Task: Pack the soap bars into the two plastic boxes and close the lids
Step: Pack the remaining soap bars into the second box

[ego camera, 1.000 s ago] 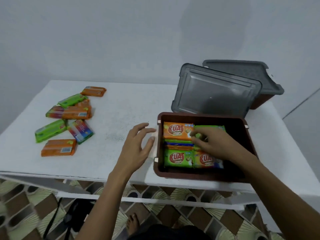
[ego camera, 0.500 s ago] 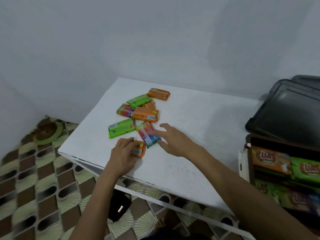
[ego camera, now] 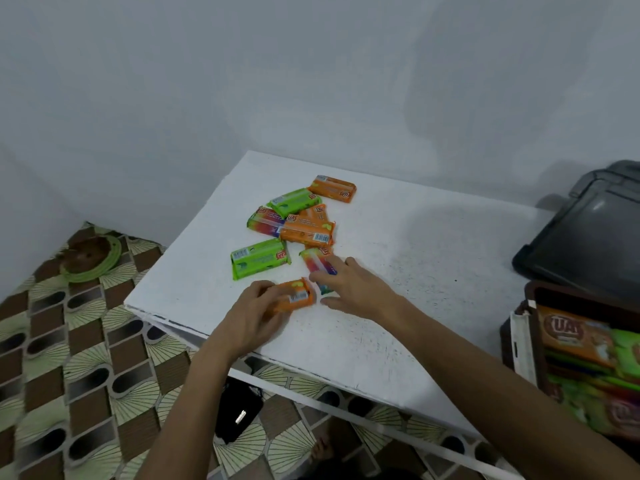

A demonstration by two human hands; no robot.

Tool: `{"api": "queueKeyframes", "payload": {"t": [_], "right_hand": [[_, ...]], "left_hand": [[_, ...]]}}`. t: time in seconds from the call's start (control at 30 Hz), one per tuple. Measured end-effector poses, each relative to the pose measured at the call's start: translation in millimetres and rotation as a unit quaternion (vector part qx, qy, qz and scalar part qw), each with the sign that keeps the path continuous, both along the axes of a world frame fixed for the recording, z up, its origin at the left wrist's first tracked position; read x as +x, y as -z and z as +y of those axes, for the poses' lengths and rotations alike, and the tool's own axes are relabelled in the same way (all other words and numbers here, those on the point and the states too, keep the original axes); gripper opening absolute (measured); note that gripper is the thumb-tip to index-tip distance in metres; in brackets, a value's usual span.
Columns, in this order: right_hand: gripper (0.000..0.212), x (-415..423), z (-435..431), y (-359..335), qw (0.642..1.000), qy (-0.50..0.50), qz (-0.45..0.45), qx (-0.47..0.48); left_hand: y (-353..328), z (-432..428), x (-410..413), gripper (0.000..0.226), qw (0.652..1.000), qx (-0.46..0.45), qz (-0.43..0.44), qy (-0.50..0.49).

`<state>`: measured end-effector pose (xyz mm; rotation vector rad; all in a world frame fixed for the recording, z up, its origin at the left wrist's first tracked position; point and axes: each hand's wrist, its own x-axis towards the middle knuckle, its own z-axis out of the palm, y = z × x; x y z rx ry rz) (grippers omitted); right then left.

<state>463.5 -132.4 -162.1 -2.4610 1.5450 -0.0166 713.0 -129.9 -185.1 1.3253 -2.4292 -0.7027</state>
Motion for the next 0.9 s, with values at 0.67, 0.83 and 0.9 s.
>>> {"api": "queueKeyframes", "payload": {"t": [0.67, 0.83, 0.9], "right_hand": [[0.025, -180, 176, -103, 0.845, 0.286, -0.446, -0.076], [0.023, -230, 241, -120, 0.826, 0.313, -0.463, -0.075], [0.022, -246, 260, -124, 0.819, 0.319, -0.475, -0.047]], "left_hand": [[-90, 74, -182, 0.036, 0.939, 0.060, 0.331, -0.067], [-96, 109, -245, 0.033, 0.915, 0.094, 0.388, -0.048], [-95, 122, -266, 0.025, 0.914, 0.095, 0.392, -0.048]]}}
